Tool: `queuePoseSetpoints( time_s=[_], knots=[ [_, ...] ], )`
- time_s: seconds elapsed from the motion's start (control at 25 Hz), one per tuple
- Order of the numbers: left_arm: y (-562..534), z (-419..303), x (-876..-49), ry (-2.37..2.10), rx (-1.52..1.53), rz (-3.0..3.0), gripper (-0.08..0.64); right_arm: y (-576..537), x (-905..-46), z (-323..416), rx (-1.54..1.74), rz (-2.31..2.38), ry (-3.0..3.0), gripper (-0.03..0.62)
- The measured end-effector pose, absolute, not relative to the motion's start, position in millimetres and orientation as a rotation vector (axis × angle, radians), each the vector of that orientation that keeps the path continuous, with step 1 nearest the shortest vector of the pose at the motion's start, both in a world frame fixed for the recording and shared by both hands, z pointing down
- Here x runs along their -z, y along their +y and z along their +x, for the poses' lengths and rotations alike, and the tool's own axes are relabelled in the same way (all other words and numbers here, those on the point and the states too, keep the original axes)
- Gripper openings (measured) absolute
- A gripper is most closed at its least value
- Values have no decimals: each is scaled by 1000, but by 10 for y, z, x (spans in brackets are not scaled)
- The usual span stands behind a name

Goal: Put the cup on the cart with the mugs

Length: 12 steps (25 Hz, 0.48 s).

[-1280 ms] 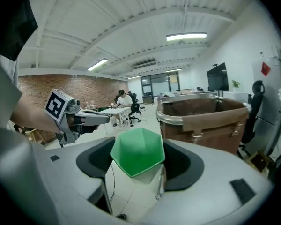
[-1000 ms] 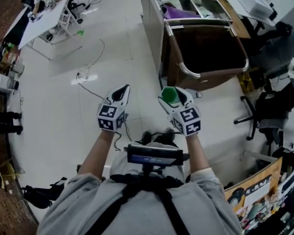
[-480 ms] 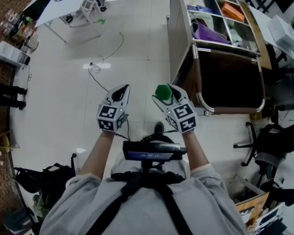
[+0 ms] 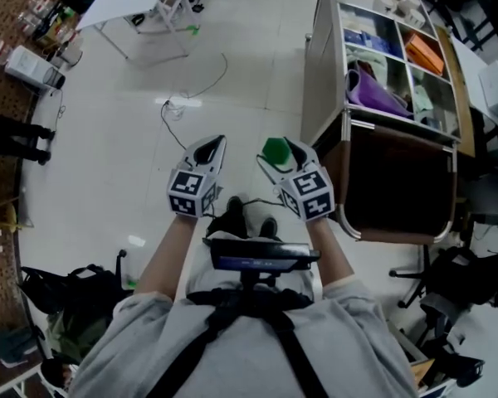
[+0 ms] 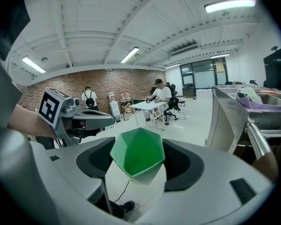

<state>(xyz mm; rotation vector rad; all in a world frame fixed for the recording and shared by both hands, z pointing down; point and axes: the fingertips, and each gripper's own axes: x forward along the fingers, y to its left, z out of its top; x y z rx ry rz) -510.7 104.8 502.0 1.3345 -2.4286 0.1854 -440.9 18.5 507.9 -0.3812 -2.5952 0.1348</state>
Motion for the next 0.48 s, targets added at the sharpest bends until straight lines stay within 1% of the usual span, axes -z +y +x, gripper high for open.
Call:
queuePoseSetpoints(
  time_s=[0.16,0.48],
  knots=[
    [977,-5519,-4994,-2423,-188,1342,2,106,-5080,-4784,-157,-363,-2597,319],
    [684,-6570,-5120,-2363,-176,1465,2,-178,-5185,-5728,-182,-216,-2600,319]
  ],
)
